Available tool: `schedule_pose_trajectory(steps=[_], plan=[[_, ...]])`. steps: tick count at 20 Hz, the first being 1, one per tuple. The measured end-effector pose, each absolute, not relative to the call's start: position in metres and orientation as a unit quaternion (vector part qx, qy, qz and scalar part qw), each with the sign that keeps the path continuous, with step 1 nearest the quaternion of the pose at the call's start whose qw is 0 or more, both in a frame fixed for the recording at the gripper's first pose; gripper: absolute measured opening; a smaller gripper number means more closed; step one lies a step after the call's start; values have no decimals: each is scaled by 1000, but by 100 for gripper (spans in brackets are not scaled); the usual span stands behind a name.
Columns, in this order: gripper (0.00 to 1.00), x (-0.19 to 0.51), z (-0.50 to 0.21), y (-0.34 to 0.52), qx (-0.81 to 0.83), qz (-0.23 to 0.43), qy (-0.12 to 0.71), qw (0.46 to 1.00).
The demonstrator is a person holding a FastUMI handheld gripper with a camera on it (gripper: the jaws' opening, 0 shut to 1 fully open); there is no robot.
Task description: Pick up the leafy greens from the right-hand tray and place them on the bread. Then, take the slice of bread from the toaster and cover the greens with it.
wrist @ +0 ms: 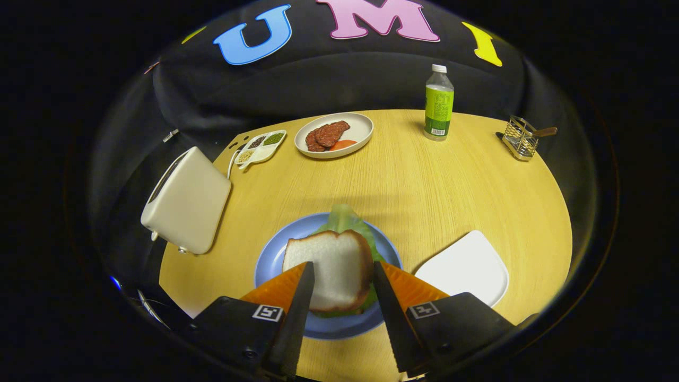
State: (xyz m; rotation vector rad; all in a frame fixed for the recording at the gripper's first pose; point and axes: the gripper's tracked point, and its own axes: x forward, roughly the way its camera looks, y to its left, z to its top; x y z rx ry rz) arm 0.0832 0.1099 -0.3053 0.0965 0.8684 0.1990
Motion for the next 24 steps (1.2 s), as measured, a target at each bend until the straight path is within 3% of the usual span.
schedule_pose_trajectory(steps=[4, 24], plan=[[100, 87, -289, 99, 37, 87, 400, 912], [99, 66, -43, 70, 18, 75, 129, 989]])
